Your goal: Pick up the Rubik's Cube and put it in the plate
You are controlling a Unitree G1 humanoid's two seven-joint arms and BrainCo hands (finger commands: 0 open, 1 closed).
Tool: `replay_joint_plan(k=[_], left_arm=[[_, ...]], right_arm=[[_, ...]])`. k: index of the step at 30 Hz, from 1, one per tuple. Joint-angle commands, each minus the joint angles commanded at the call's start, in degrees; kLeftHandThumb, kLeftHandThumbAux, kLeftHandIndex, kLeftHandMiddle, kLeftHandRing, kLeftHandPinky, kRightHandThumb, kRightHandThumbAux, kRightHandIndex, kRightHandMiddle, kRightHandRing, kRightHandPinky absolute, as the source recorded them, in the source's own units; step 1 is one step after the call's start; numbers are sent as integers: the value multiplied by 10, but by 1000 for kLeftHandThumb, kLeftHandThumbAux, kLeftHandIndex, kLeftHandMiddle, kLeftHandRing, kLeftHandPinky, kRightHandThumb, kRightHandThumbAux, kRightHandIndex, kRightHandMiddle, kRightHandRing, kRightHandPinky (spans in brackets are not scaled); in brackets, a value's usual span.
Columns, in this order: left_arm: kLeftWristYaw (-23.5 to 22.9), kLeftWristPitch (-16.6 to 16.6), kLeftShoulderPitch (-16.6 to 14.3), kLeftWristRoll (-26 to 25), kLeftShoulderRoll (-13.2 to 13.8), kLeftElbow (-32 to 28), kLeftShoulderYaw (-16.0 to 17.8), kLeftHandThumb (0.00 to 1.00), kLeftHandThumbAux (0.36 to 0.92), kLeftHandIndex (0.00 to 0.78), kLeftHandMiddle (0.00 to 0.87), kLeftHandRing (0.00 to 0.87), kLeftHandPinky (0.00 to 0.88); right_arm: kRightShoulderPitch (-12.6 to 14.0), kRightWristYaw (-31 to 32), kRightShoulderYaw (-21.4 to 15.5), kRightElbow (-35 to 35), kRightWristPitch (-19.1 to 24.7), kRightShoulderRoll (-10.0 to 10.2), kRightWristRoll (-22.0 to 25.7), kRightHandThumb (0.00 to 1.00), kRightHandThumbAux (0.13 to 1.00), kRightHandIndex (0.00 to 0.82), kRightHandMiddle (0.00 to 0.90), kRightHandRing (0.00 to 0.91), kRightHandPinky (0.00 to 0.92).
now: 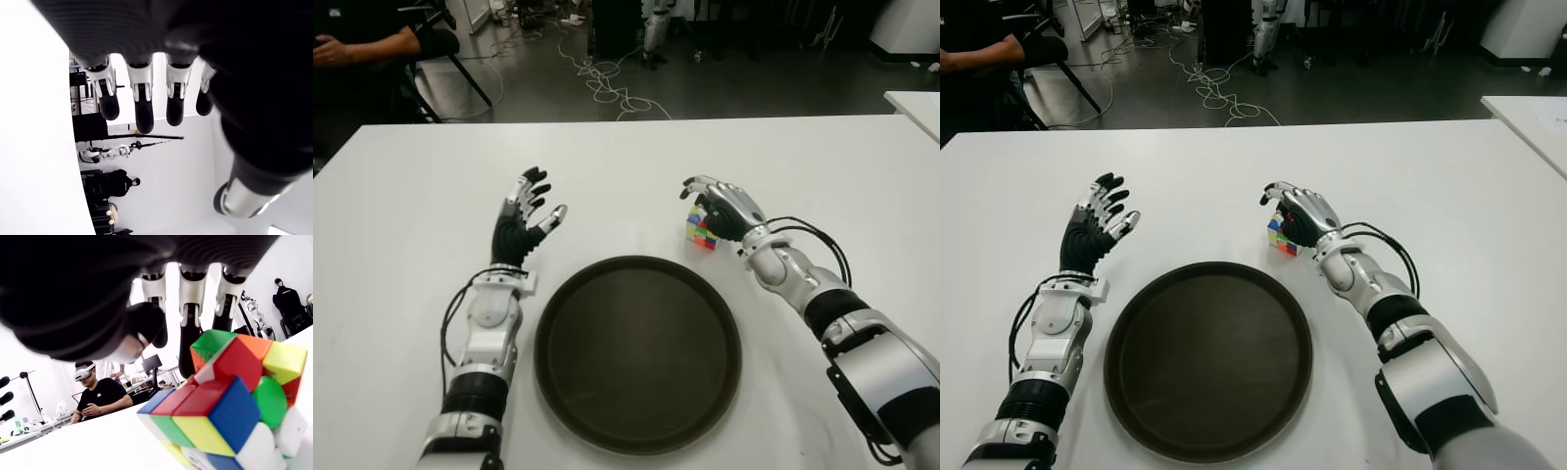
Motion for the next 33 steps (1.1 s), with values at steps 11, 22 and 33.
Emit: replay_joint_plan(k=[11,22,33], left_arm=[[-1,1,-2,1,0,0,-2,45,758,81,157,135,101],[2,8,-5,5,3,5,-1,40,746,72,145,128,106],[2,0,-4,9,4,2,-3,51,744,76,151,134,109]], right_arm=[[-6,9,5,4,10,-2,-7,934,678,377,431,491,351],[-10,19,5,8,19,-3,-5,692,737,396,243,272,294],[-13,24,8,8,20,-5,-8,673,741,395,216,235,258]])
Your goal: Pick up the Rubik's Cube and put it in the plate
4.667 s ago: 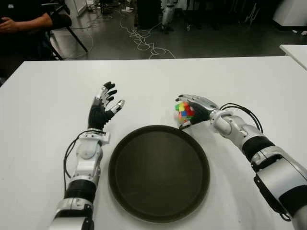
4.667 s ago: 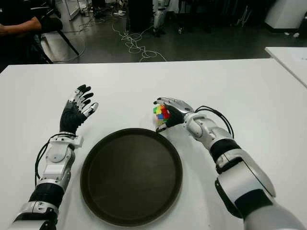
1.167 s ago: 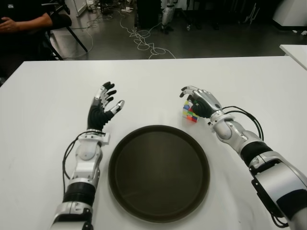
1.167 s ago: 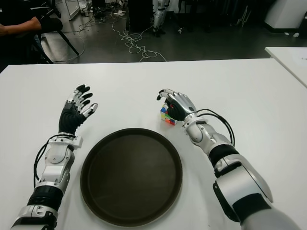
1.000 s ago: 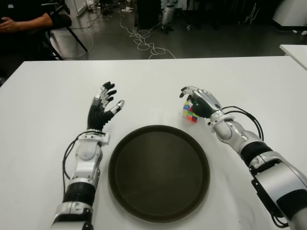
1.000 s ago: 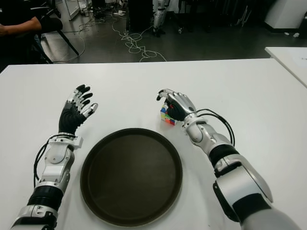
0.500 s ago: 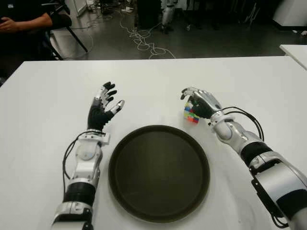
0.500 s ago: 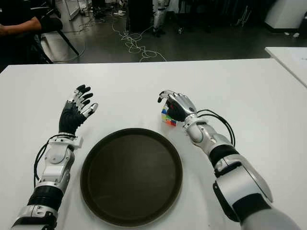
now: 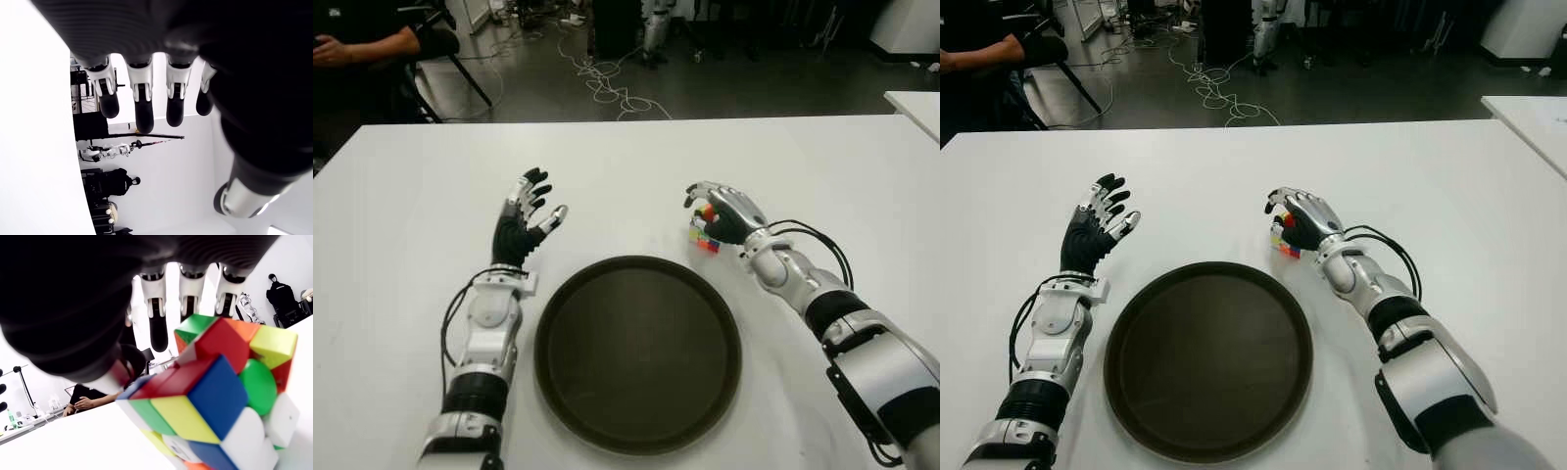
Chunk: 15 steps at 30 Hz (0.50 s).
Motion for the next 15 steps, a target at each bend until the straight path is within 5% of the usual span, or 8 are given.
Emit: replay_joint_plan(k=[3,5,8,15], left_arm=[[1,-6,0,1,-1,2,0,55,750,81,157,138,114],[2,-8,-2,2,0,5,1,55,753,85,159,140,117],[3,-9,-3,3,0,9,1,52,758,86,160,141,118],[-2,-5,-2,-2,0,7,2,44,756,79,151,131,112]], right_arm=[[0,5,0,-1,-3,-2,1,670,742,395,178,203,223],[0,8,0,-1,-4,-3,1,355,795,201,133,158,169],[-3,17,3,0,-5,-7,-2,140,814,77,63,75,80],[-7,23,11,-3,1,-13,-10,11,796,6,5,6,6]])
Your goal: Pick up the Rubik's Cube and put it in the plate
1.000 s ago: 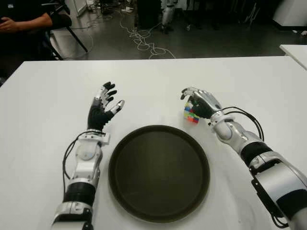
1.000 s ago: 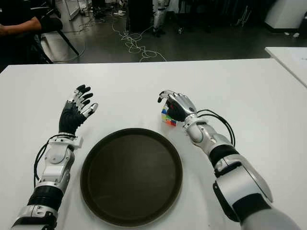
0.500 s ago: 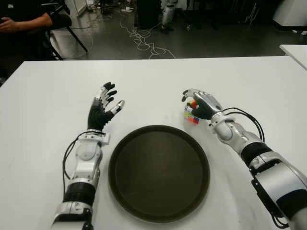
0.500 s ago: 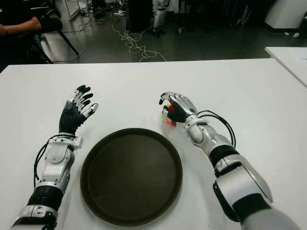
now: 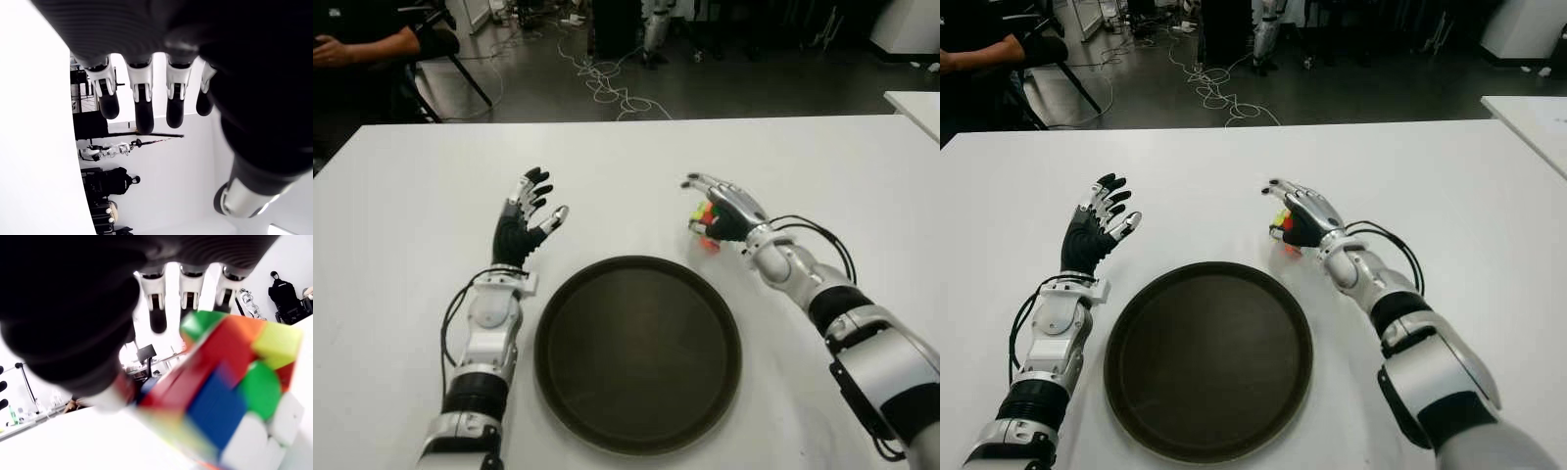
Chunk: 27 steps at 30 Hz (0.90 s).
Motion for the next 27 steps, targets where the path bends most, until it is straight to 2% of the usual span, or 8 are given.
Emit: replay_joint_plan(k=[8,17,27], left_arm=[[-1,4,0,-2,-1,0,0,23,743,77,148,136,117],[-2,1,0,-2,0,2,0,42,756,78,149,135,122],[-11,8,3,-8,0,-6,1,37,755,80,152,134,111]], right_arm=[[-2,-12,3,7,5,-2,-6,0,760,0,0,0,0],[0,-15,-6,6,4,-1,0,0,736,0,0,0,0],[-1,-3,-13,4,15,2,8,0,739,0,0,0,0]])
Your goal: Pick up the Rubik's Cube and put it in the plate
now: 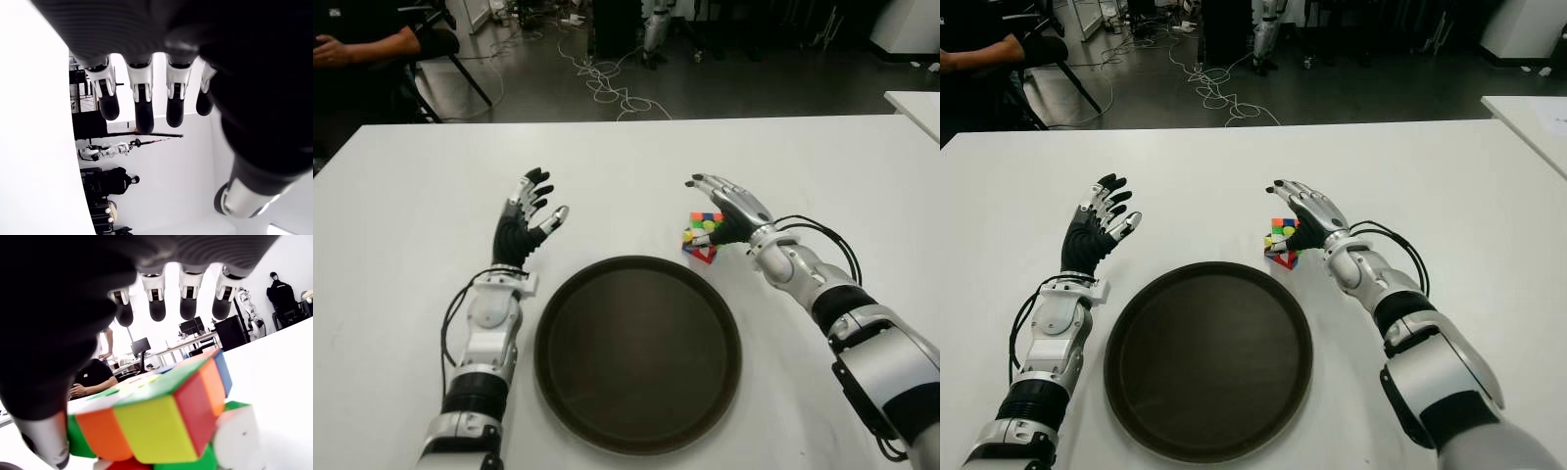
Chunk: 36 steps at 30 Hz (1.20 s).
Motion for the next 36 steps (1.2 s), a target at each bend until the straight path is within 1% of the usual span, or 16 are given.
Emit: replay_joint_plan(k=[11,16,20,25,29,33,35,36], left_arm=[[2,5,2,2,1,-3,0,29,741,74,143,126,101],[7,4,2,7,1,-4,-1,30,746,71,140,125,104],[9,3,2,9,0,-4,-1,29,748,81,152,131,102],[9,5,4,7,-1,-8,-1,29,738,74,149,129,99],[8,3,5,6,-2,-8,0,41,741,73,150,134,108],[6,5,5,3,-2,-8,1,44,743,72,148,134,111],[6,5,6,2,-2,-9,1,43,743,72,148,133,110],[6,5,5,2,-2,-8,1,42,744,72,148,133,110]], right_arm=[[-2,19,1,-1,1,-4,2,0,757,0,0,0,0],[-5,23,3,-1,2,-6,0,0,766,0,0,0,29],[-6,25,4,1,1,-6,-1,0,755,0,0,2,33],[-5,28,4,1,0,-7,-1,0,751,1,0,0,23],[-4,46,4,-5,-5,-10,2,0,753,10,0,10,39],[-8,86,7,-7,1,-10,3,0,755,22,19,38,57],[-8,96,7,-8,3,-11,3,0,754,25,26,46,59],[-11,115,12,-7,9,-11,0,0,754,26,29,49,61]])
